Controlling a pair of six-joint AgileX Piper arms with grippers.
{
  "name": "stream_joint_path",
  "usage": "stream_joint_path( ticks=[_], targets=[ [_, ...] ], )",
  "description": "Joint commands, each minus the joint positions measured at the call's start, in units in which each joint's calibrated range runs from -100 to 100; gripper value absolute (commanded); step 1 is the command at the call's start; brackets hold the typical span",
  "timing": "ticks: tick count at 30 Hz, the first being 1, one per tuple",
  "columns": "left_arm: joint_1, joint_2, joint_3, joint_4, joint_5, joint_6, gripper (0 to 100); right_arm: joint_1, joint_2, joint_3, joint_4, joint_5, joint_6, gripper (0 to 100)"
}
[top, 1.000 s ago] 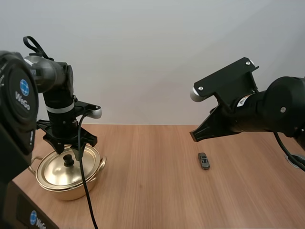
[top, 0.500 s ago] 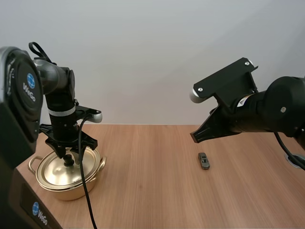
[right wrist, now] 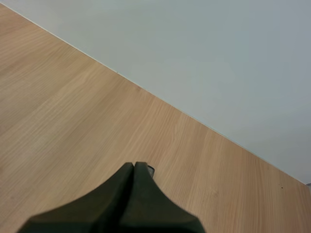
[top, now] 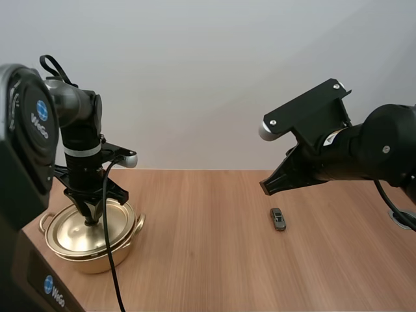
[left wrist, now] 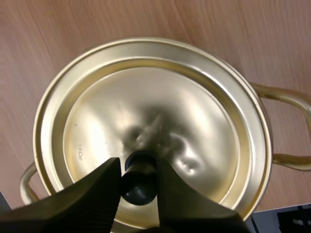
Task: Open the pot, put the car inside, and close it
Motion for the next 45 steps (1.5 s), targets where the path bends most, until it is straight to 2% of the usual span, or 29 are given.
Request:
stream_joint_path(
  ticks=[1,3,7,8,10,13,14,18,25,32,42,45],
  targets=[
    [-0.02,-1.6,-1.5,-2.5,0.0,0.4,0,0.0,0.0,0.0,0.0,-0.5,1.6,0],
    [-0.02,-4.1,-4.1,-6.4,0.0,1.1,0,0.0,0.7,0.0,-0.1,-0.7,3.4,0],
    [-0.02,-11.6,-9.3,-16.1,0.0,1.6,0,0.0,5.0,0.0,-5.1,-0.5,11.0,0],
    [-0.02,-13.3,-10.1,-18.3,-0.3,1.7,0,0.0,6.3,0.0,-6.7,-0.5,12.5,8],
    [-0.02,-17.9,-11.8,-21.9,-4.3,2.1,0,0.0,9.6,0.0,-9.1,-1.6,15.6,35],
    [-0.02,-24.7,-13.5,-24.8,-9.6,2.5,0,0.0,15.0,0.0,-12.8,-6.0,19.8,94],
    [-0.02,-26.7,-14.0,-25.2,-11.5,2.5,0,0.0,16.5,0.0,-13.7,-7.5,21.1,100],
    [-0.02,-33.1,-15.4,-25.5,-15.9,2.5,0,0.0,24.1,-0.3,-13.6,-11.2,21.4,100],
    [-0.02,-40.2,-18.1,-25.2,-16.0,3.5,0,0.0,32.7,-0.5,-13.8,-17.2,21.7,100],
    [-0.02,-41.7,-18.1,-24.9,-14.6,3.5,0,0.0,34.4,-0.5,-17.2,-20.3,21.7,100],
    [-0.02,-41.7,-18.1,-24.9,-14.7,3.6,0,0.0,34.7,-0.5,-17.2,-22.5,20.5,100],
    [-0.02,-41.7,-18.1,-24.9,-15.0,4.5,0,0.0,34.7,-0.5,-17.1,-24.3,20.6,77]
  ],
)
